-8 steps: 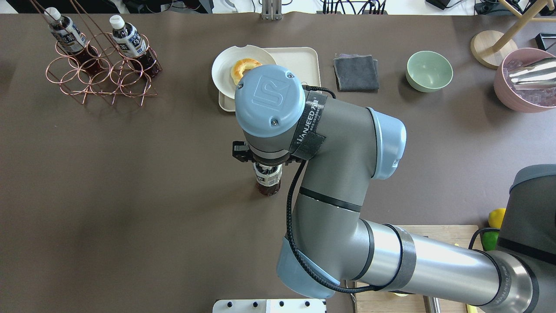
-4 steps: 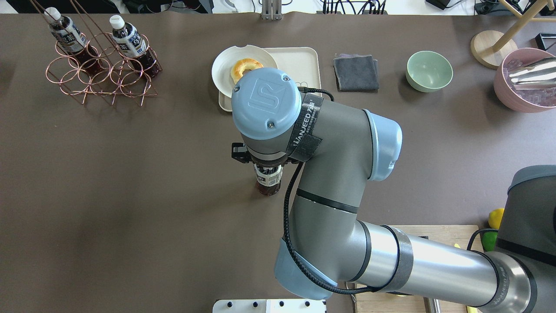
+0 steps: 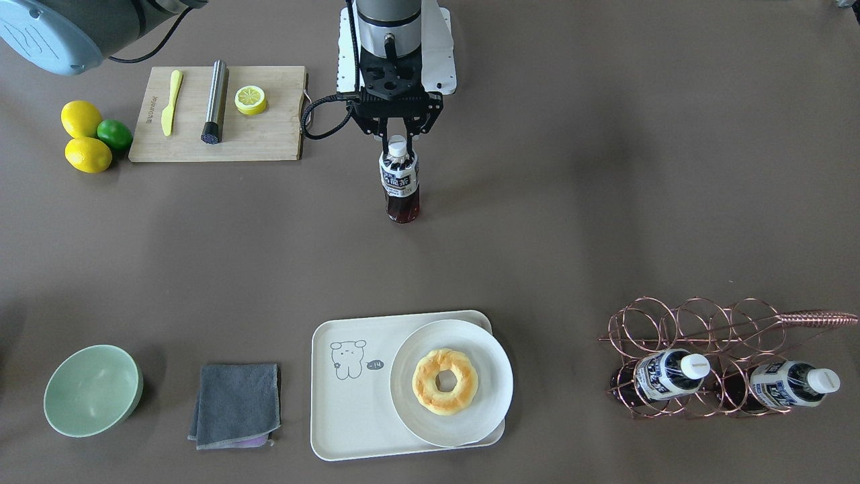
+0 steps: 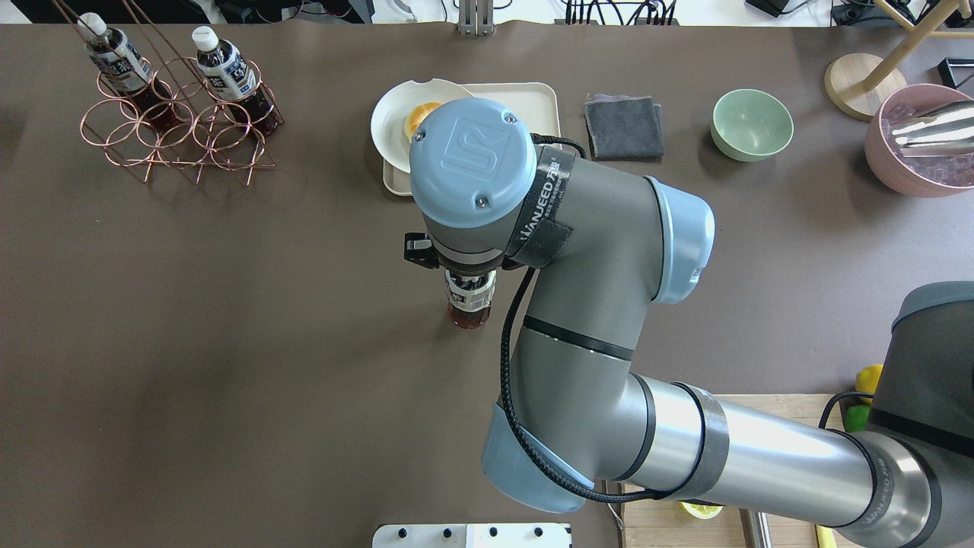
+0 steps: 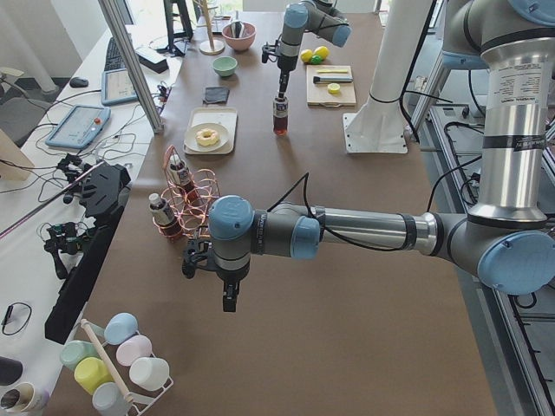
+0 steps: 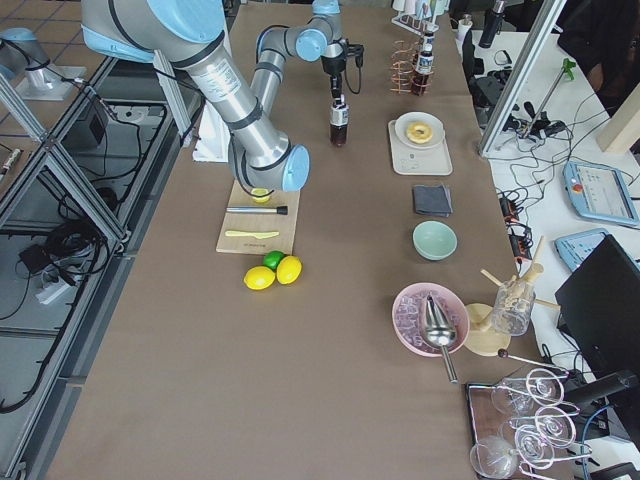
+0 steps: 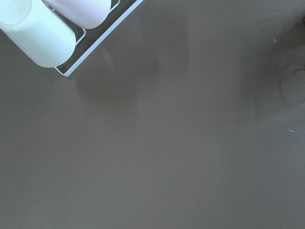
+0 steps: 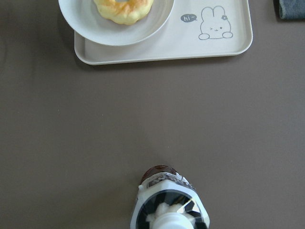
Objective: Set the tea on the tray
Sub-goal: 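Close the right gripper on the bottle cap and lift the bottle, then carry the bottle with the right gripper onto the tray beside the plate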
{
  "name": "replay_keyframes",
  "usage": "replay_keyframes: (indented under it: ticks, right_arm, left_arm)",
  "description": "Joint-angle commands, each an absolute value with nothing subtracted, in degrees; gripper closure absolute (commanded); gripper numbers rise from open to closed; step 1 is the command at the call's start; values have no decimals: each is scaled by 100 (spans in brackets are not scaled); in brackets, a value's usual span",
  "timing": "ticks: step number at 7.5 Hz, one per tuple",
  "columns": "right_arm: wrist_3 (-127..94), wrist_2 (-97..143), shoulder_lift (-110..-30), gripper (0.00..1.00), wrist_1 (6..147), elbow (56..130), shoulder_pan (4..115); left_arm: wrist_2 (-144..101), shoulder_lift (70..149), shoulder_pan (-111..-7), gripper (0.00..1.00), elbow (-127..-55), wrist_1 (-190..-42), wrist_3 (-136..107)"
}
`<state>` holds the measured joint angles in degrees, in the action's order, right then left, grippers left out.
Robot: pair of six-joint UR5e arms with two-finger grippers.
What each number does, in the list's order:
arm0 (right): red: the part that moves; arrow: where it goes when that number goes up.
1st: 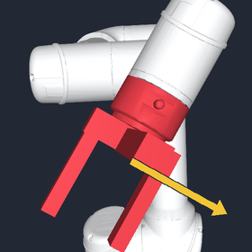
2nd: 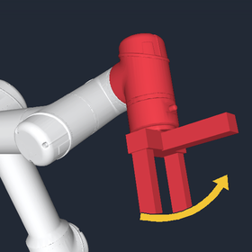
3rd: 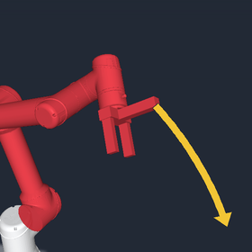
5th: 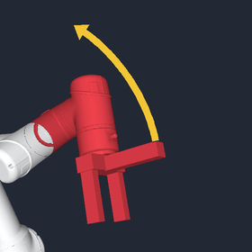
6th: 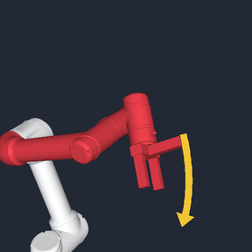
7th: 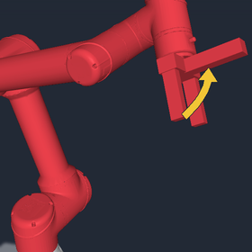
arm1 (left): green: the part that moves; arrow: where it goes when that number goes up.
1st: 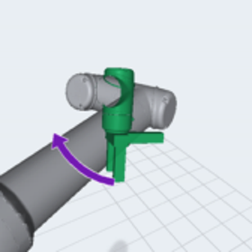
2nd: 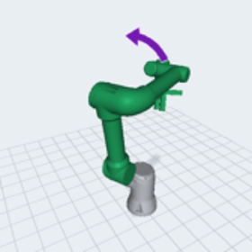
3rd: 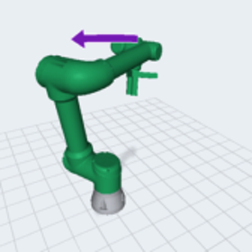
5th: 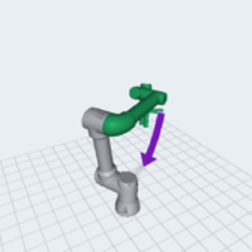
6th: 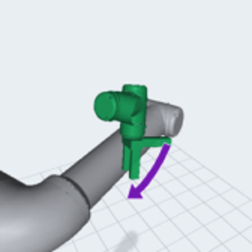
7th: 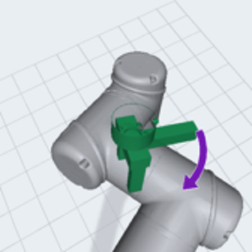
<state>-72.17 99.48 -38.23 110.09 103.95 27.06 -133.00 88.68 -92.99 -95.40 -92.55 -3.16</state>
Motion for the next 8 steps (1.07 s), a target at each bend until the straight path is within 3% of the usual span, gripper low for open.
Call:
replay_keyframes:
  ticks: [1,5,8]
  right_arm:
    - [-7181,10141,-3692,100,11022,10415,3153]
    - [-6094,10950,-3455,100,11013,9820,4286]
    - [-5067,11363,-2787,100,10830,8248,5148]
  left_arm:
    - [-13298,8877,-9299,3,-9536,-9255,-316]
    - [-13298,8991,-9290,3,-9527,-9246,-325]
    - [-13298,9123,-9272,3,-9458,-9211,-334]
